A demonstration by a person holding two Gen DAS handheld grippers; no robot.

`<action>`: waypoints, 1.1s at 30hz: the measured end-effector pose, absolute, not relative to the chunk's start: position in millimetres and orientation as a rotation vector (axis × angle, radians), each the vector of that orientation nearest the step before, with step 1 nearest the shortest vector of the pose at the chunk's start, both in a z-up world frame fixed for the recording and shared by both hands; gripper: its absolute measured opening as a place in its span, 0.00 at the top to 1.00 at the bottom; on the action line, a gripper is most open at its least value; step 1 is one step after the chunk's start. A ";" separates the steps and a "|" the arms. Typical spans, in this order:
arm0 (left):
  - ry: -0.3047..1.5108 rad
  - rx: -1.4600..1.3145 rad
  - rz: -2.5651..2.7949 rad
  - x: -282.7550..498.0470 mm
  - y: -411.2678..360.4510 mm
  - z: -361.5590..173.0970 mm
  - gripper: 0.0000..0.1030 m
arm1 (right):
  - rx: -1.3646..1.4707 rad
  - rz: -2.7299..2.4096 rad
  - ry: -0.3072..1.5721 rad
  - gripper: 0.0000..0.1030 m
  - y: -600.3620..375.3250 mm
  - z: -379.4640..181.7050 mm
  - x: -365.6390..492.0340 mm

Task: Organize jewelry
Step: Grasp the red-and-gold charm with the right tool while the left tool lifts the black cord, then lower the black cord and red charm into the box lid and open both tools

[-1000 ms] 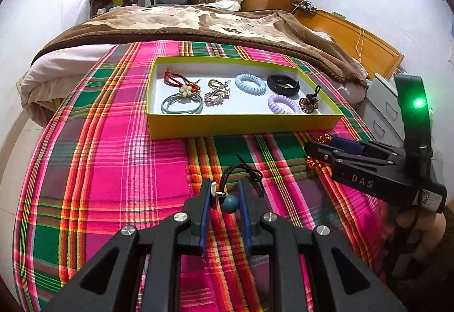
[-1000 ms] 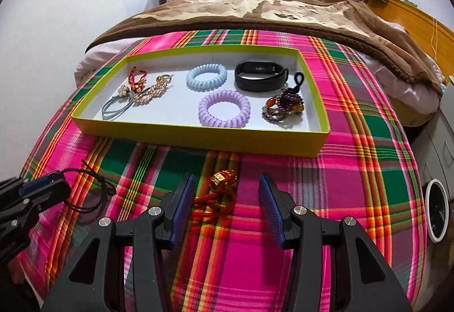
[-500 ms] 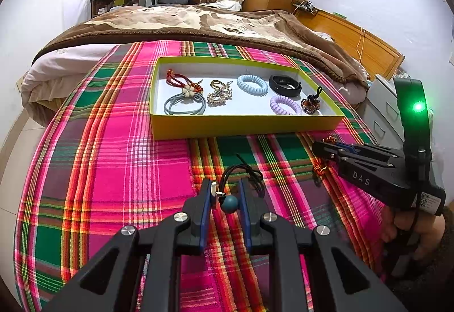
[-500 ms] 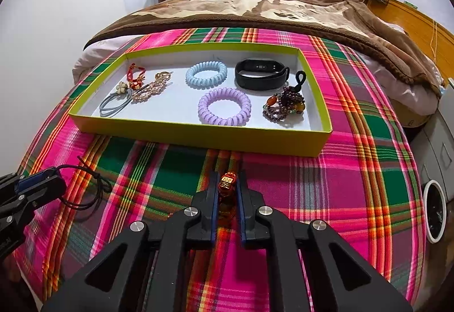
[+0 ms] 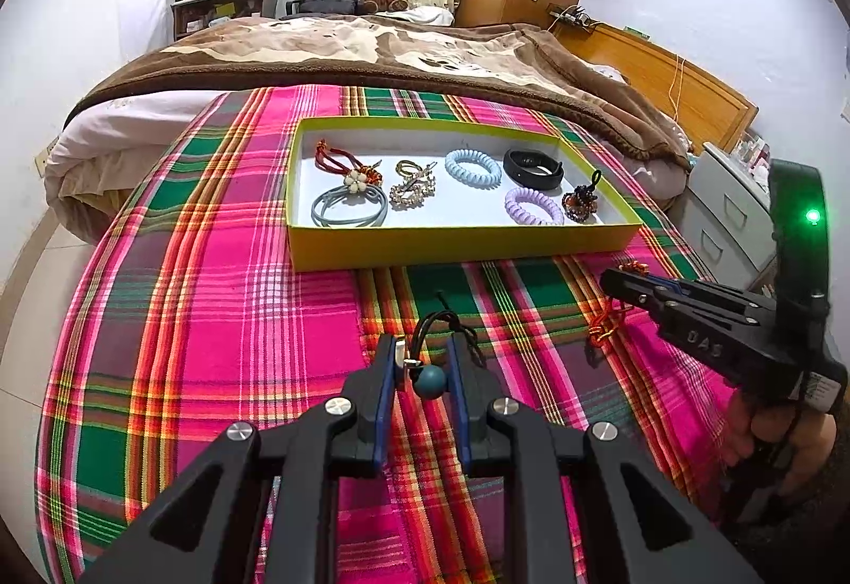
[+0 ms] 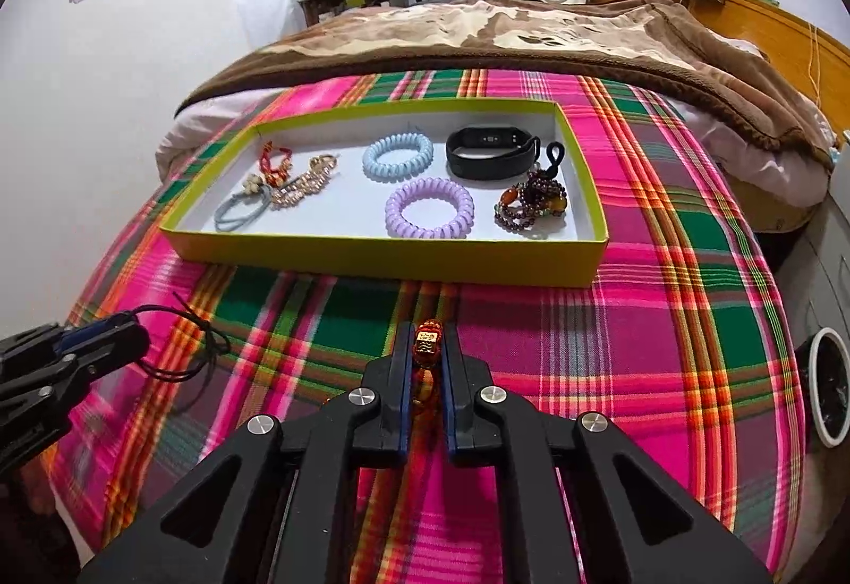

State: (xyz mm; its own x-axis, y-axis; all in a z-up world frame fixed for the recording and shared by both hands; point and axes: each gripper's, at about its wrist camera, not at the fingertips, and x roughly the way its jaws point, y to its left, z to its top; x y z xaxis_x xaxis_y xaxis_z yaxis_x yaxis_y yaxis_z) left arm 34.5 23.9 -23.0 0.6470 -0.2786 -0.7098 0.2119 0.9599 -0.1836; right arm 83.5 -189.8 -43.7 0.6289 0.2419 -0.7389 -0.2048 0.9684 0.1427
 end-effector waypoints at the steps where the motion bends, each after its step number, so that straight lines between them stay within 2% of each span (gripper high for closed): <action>1: 0.819 -0.086 -0.279 34.6 24.3 -21.8 0.81 | 0.059 0.264 0.847 0.92 -191.1 -41.8 82.0; 19: 0.754 -0.092 -0.303 63.1 26.7 16.2 0.81 | 0.107 0.323 0.737 0.92 -196.9 -0.6 76.8; 33: 0.766 -0.125 -0.364 138.9 24.7 25.8 0.81 | 0.060 0.347 0.755 0.92 -171.7 -2.6 124.7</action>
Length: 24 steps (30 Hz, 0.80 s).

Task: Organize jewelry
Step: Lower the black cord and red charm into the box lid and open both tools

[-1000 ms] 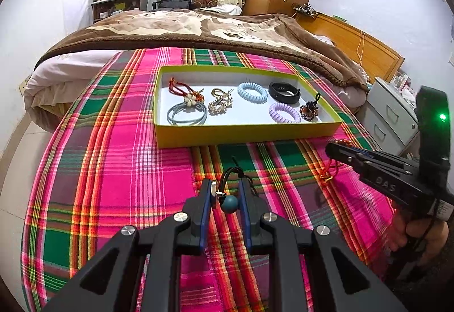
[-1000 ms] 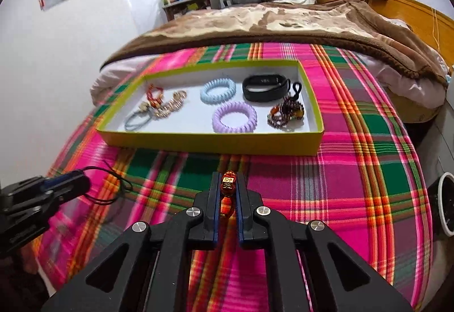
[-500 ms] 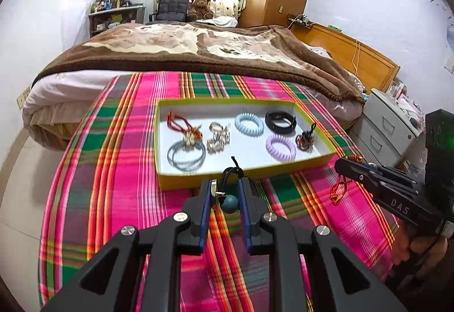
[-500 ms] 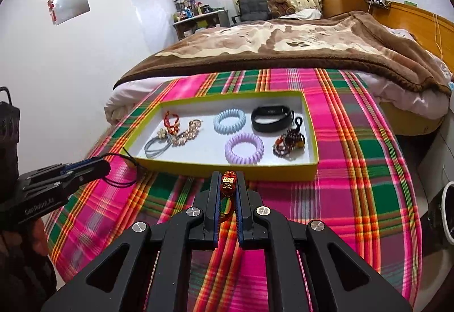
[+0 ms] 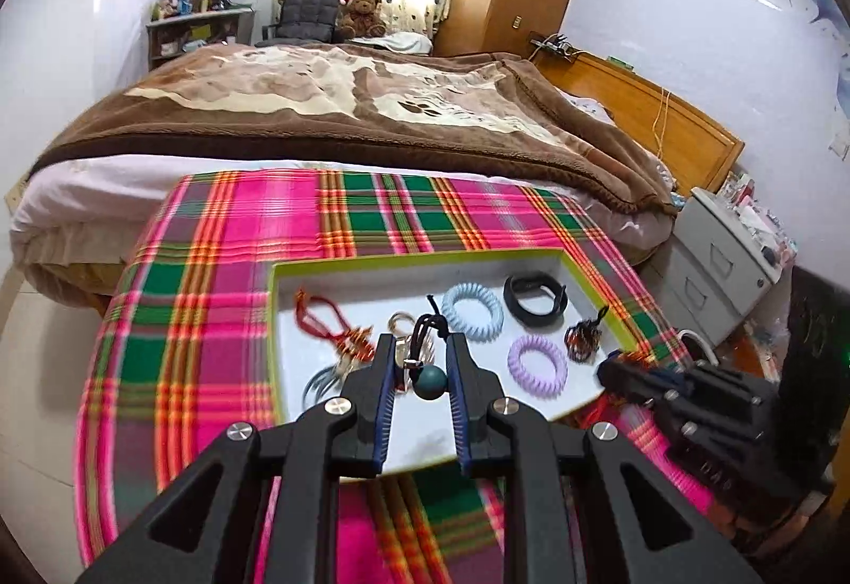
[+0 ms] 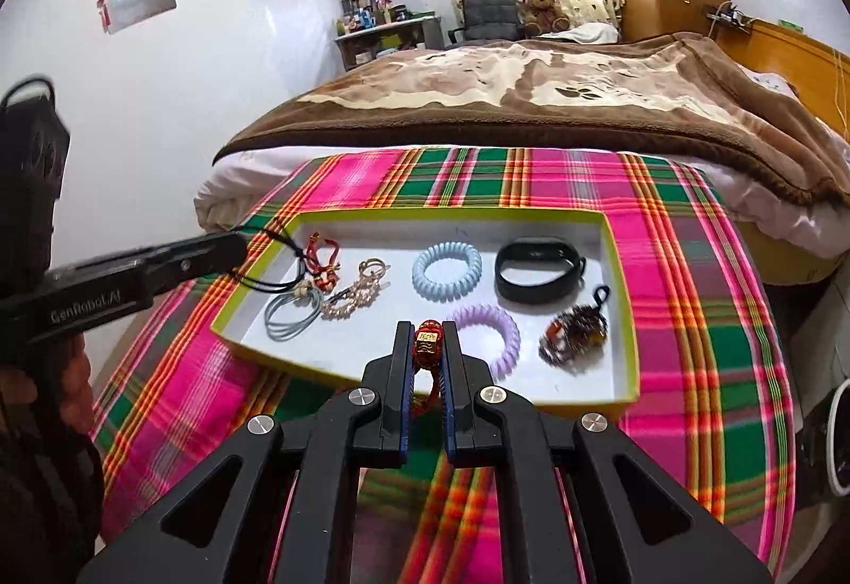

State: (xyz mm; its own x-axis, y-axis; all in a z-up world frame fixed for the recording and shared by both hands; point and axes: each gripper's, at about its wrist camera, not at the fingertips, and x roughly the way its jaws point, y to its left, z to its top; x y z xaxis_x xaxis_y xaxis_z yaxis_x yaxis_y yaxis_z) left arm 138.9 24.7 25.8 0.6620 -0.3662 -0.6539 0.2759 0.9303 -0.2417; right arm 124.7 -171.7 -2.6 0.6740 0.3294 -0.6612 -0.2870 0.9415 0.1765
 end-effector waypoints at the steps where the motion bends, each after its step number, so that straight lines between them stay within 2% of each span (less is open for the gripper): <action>1: 0.771 -0.131 -0.367 145.5 24.2 24.1 0.81 | 0.057 0.345 0.759 0.92 -169.4 -3.9 128.6; 24: 0.901 -0.075 -0.345 207.2 12.2 -22.4 0.80 | -0.069 0.331 0.848 0.92 -132.6 -39.5 177.0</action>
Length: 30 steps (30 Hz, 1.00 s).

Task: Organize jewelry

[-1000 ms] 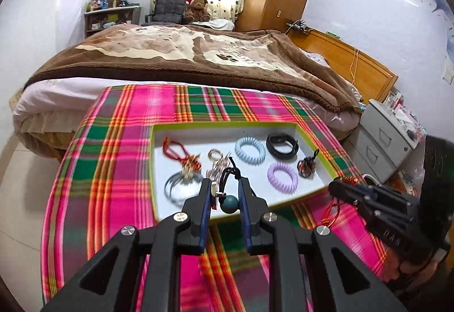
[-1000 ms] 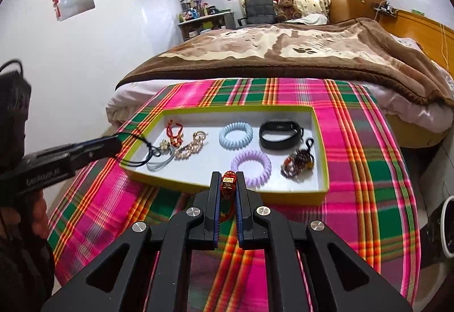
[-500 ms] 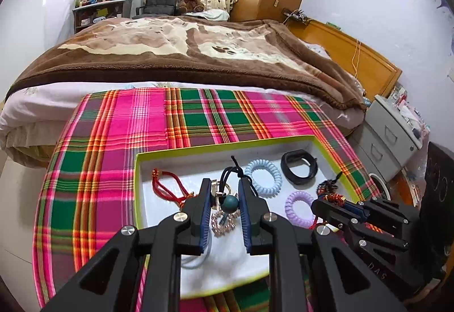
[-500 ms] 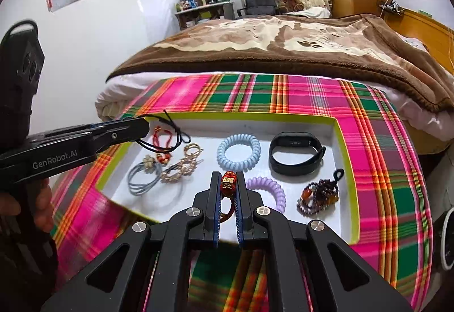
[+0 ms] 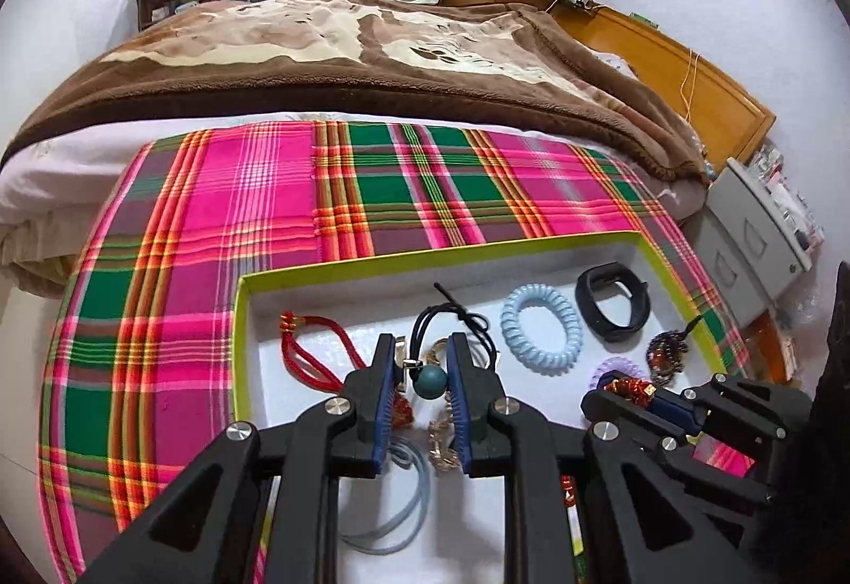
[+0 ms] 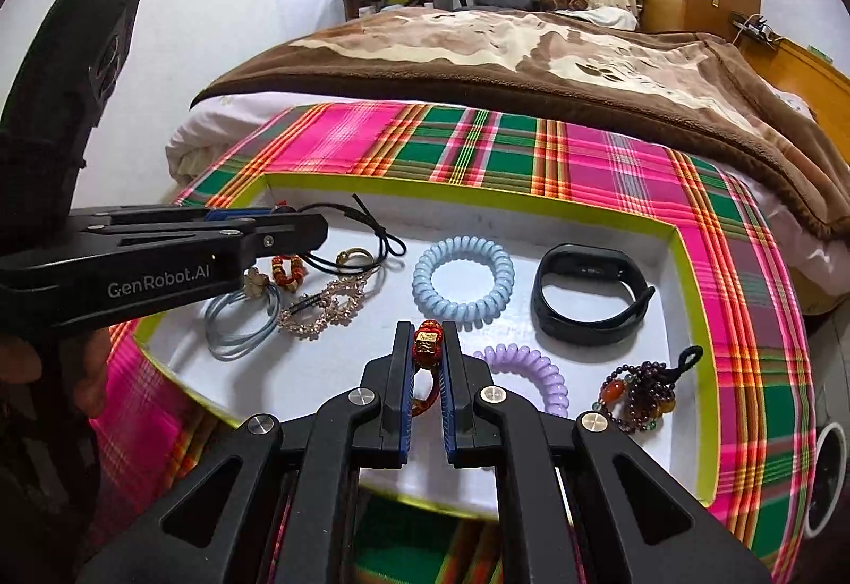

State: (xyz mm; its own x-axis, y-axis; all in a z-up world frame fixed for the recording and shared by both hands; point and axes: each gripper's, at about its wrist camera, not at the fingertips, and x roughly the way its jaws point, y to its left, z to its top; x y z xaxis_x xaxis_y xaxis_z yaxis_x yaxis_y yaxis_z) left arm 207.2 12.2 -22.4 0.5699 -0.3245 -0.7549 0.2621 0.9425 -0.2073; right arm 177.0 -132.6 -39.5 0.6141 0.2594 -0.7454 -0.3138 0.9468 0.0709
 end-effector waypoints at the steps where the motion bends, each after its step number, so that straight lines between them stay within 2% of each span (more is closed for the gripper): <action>1: 0.908 -0.081 -0.346 208.0 12.6 -23.7 0.80 | -0.073 0.332 0.856 0.92 -131.7 -41.3 178.4; 7: 0.928 -0.092 -0.346 210.9 14.6 -30.0 0.78 | -0.098 0.325 0.867 0.92 -128.1 -46.0 179.0; 9: 0.927 -0.091 -0.342 210.2 14.4 -29.6 0.75 | -0.107 0.325 0.862 0.91 -127.5 -46.1 178.3; 11: 0.919 -0.085 -0.348 208.7 13.0 -28.2 0.68 | -0.109 0.323 0.862 0.91 -126.6 -46.2 178.4; 16: 0.926 -0.088 -0.357 208.7 11.2 -29.2 0.67 | -0.104 0.316 0.856 0.87 -127.7 -45.5 177.1; 17: 0.926 -0.093 -0.354 208.5 11.9 -29.3 0.67 | -0.101 0.312 0.856 0.85 -128.4 -45.3 177.0; 19: 0.924 -0.097 -0.356 208.4 12.8 -28.4 0.67 | -0.096 0.316 0.853 0.73 -129.2 -44.8 176.6; 20: 0.922 -0.097 -0.352 207.9 13.4 -27.4 0.67 | -0.095 0.315 0.852 0.60 -129.8 -44.8 176.3; 21: 0.919 -0.097 -0.353 208.1 12.8 -26.5 0.67 | -0.094 0.315 0.849 0.56 -130.1 -44.4 176.0; 24: 0.912 -0.102 -0.346 205.6 14.9 -23.9 0.64 | -0.085 0.318 0.839 0.56 -130.7 -42.2 175.0; 30: 0.896 -0.109 -0.326 198.0 19.4 -17.3 0.63 | -0.078 0.311 0.829 0.56 -133.2 -38.6 171.0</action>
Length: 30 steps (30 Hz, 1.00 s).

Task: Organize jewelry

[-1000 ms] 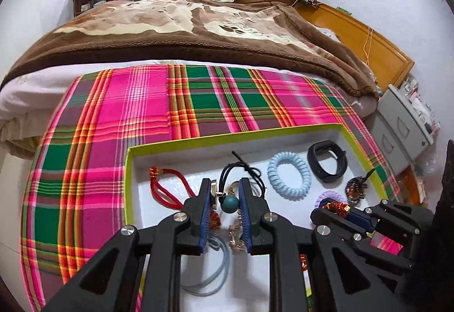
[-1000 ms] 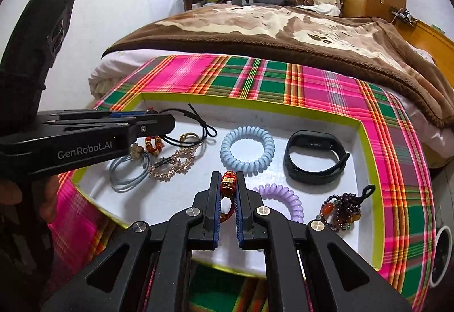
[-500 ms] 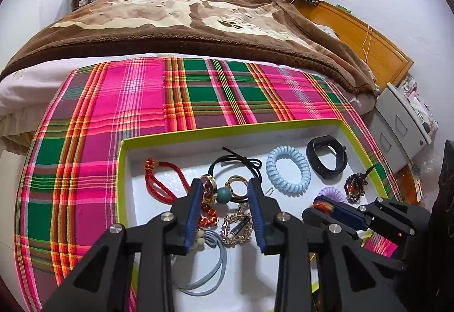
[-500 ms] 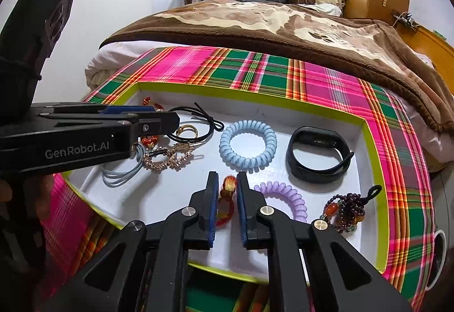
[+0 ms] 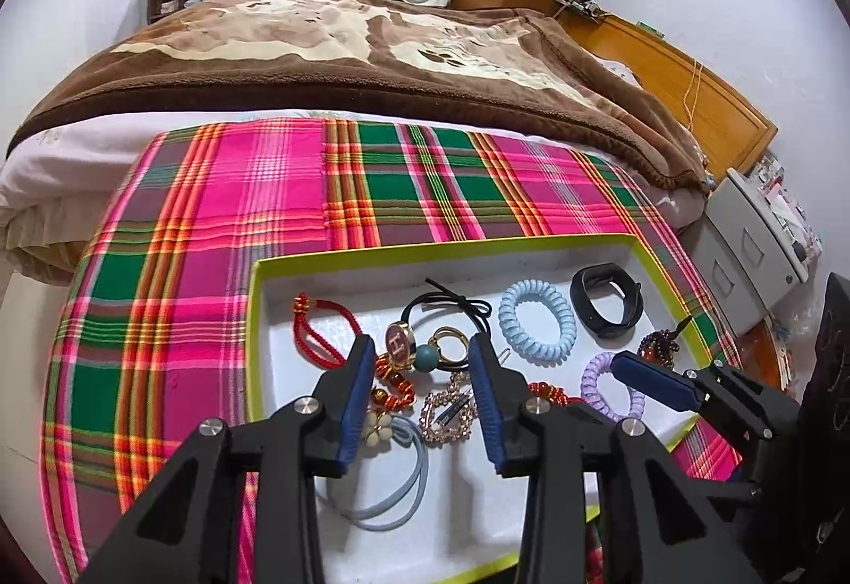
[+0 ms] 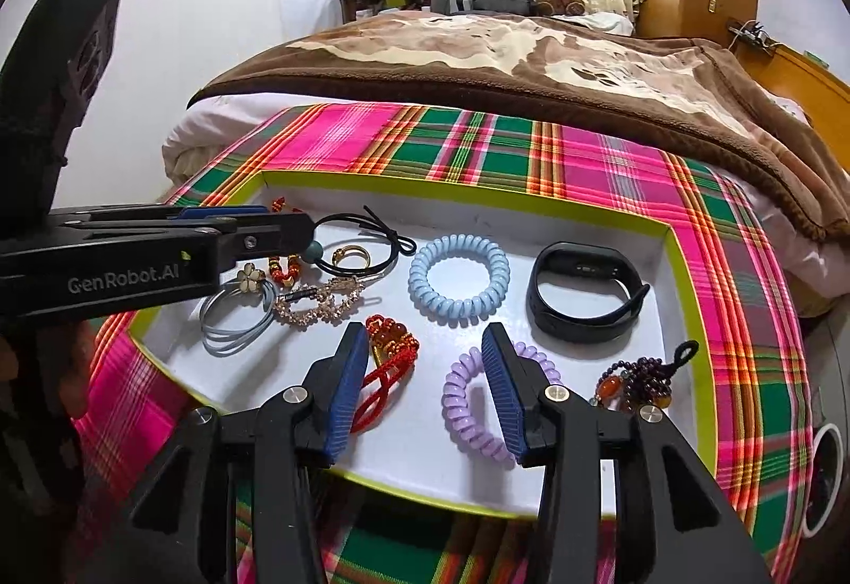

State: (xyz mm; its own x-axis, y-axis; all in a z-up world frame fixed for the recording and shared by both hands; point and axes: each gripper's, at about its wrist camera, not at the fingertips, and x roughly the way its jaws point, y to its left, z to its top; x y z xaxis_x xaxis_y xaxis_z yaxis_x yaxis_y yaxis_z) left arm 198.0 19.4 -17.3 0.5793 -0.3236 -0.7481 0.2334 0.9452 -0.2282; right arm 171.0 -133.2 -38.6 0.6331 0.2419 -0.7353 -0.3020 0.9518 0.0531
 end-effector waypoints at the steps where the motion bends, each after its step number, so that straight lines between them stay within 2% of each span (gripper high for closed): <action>1: 0.891 -0.111 -0.319 195.8 20.2 -15.4 0.63 | -0.072 0.308 0.828 0.56 -134.4 -37.9 169.7; 14: 0.780 -0.083 -0.151 134.7 22.2 11.3 0.59 | 0.015 0.238 0.746 0.56 -156.9 -11.6 131.2; 30: 0.706 0.049 -0.018 65.6 -7.5 7.4 0.57 | 0.013 0.184 0.660 0.55 -161.2 3.6 79.6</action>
State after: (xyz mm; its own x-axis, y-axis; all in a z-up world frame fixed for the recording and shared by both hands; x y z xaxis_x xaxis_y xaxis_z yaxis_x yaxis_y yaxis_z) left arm 65.6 -7.5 7.4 0.7607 0.0006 -0.6491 0.0329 0.9987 0.0394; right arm 79.6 -161.2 3.6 0.7744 0.1744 -0.6081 -0.1662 0.9836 0.0704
